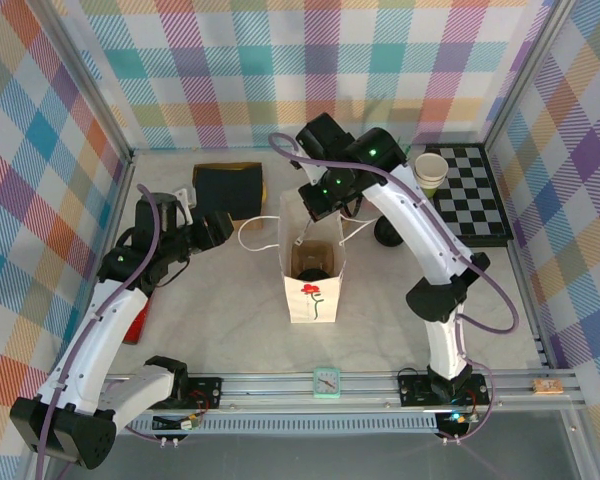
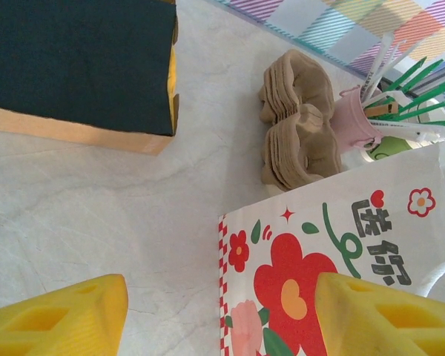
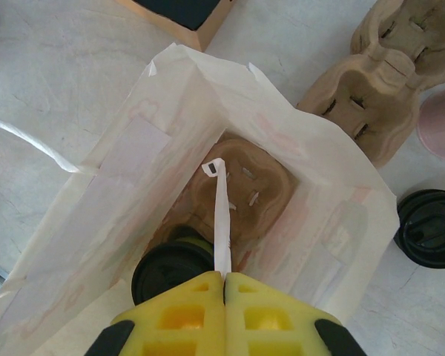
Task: Pack the takeout coffee
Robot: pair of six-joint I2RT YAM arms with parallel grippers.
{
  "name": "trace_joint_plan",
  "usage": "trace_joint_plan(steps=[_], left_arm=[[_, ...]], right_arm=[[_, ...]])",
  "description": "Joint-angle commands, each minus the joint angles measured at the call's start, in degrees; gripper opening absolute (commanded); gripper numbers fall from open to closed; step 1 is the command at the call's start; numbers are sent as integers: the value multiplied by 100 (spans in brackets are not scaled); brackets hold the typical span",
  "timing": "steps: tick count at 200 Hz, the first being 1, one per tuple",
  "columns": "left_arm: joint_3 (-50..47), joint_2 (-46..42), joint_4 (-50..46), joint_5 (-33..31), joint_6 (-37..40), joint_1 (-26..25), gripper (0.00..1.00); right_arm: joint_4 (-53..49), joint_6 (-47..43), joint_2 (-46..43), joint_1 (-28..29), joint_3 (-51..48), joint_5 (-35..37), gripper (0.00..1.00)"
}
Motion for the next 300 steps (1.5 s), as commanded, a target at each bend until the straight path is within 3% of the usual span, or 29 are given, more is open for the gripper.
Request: trace_joint_plan(steps=[1,300], left_arm=[[-62,-111,92,49,116,73,68],[-187,-116,118,100,83,64,68]], right_arm=[[-178,-6,94,57,172,102,3],[-161,-74,894,176,216,410,7]])
